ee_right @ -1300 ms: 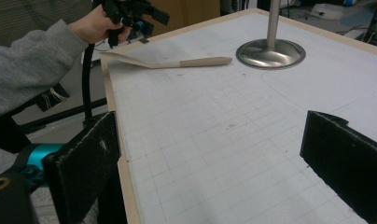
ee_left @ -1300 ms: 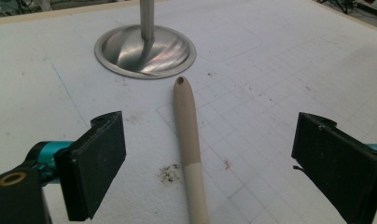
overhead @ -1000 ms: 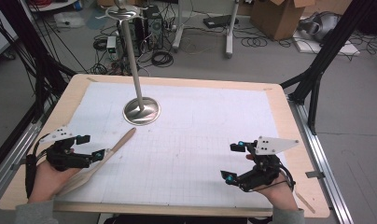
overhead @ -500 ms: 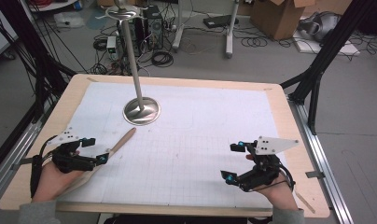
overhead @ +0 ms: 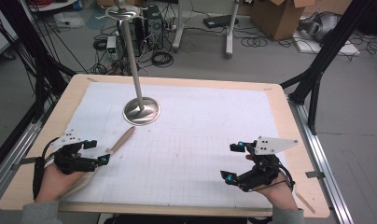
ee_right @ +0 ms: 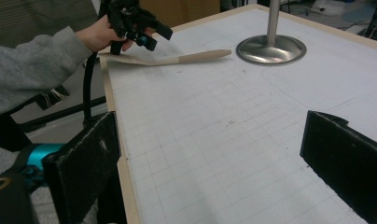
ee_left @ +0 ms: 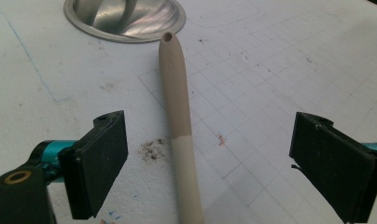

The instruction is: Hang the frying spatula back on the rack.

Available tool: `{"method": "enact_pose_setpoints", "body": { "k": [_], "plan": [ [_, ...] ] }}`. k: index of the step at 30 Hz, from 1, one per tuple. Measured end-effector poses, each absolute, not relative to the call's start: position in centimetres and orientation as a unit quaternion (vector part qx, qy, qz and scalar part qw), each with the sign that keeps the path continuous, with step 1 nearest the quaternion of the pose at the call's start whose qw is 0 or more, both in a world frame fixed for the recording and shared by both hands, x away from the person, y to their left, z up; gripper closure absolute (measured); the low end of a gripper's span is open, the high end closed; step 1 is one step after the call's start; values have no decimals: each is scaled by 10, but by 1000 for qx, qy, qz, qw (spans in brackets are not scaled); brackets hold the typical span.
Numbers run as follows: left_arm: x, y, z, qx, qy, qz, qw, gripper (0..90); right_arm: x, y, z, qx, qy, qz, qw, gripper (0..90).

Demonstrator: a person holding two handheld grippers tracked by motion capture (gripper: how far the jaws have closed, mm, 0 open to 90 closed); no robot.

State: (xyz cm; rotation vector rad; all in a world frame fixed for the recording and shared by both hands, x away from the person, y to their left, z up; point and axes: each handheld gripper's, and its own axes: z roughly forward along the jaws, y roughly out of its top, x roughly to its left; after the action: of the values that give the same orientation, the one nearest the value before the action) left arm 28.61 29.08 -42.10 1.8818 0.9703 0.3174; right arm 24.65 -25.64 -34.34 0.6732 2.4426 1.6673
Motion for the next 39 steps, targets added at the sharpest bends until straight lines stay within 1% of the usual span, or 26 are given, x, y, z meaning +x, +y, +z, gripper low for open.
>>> {"method": "enact_pose_setpoints", "body": {
  "k": [6,10,13,20,29,39],
  "plan": [
    [285,290,-424,775,399,137,471,141,247,-256,-344,220,806,547,57,40],
    [281,290,-426,783,392,166,454,186,247,-255,-344,221,806,547,55,40],
    [279,290,-425,779,392,175,458,220,247,-255,-344,221,806,546,54,40],
    [280,290,-431,784,399,162,447,258,247,-255,-345,222,808,544,54,40],
    [280,291,-435,781,406,152,449,282,248,-254,-347,223,809,542,50,40],
    [280,287,-439,789,409,145,434,326,248,-254,-347,224,808,542,52,40]
  ]
}}
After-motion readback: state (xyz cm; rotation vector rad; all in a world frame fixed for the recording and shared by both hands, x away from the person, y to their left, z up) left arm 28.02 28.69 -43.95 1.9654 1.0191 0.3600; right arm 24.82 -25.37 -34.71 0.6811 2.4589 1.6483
